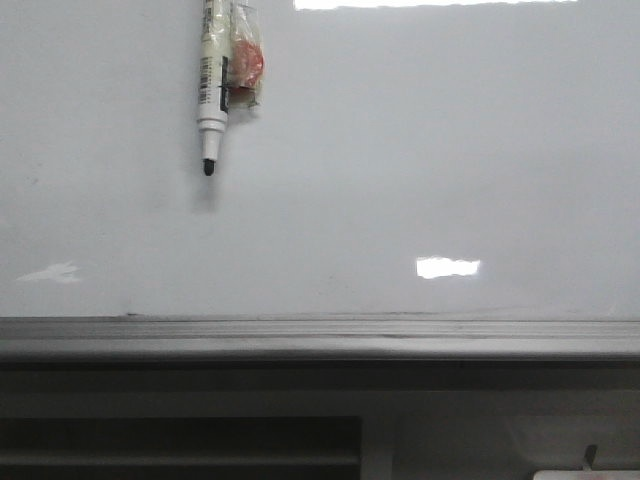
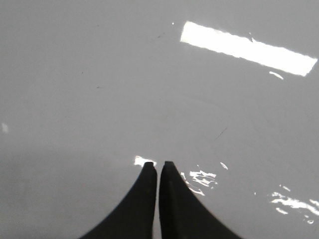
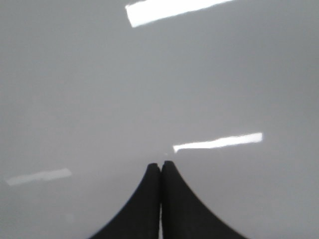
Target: Write number 2 on whiteboard
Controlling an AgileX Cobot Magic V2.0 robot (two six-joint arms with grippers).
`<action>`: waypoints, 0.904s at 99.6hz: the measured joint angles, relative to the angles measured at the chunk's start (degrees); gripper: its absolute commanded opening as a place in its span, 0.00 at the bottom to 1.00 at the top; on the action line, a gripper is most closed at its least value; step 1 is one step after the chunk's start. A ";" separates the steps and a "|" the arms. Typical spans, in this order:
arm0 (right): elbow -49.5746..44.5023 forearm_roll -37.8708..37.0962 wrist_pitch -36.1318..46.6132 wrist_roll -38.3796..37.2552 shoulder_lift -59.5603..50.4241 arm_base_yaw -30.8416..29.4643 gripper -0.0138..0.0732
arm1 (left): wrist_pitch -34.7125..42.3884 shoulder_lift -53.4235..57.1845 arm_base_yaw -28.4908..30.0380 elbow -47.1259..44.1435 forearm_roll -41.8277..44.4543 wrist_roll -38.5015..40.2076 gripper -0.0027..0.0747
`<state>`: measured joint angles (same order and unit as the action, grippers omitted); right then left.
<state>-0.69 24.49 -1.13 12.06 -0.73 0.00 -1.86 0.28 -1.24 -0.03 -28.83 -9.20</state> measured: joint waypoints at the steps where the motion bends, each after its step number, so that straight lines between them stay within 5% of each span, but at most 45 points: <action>1: 0.00 0.47 0.19 0.00 0.00 0.00 0.08 | 0.12 0.00 0.00 0.00 -0.88 0.00 0.01; 23: 0.12 12.50 0.47 0.00 0.00 0.00 0.09 | 0.16 0.00 0.00 0.24 -14.10 0.00 0.01; 53: 12.41 9.38 -16.77 1.55 9.82 0.00 0.10 | -18.29 -4.45 0.00 11.69 -9.30 -3.60 0.01; 69: 18.20 8.23 -20.11 3.60 18.12 1.99 0.11 | -21.28 -9.87 -6.51 17.15 -9.07 -9.16 0.01; 80: 19.91 7.95 -20.34 4.50 20.64 4.98 0.22 | -21.28 -12.66 -11.68 19.06 -9.15 -11.25 0.04; 90: 20.00 7.96 -20.71 4.69 21.43 7.52 0.44 | -20.58 -15.83 -16.12 19.95 -11.14 -12.29 0.18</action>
<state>19.31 32.45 -21.83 16.75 20.70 7.52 -22.45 -15.56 -17.37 19.92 -39.97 -21.49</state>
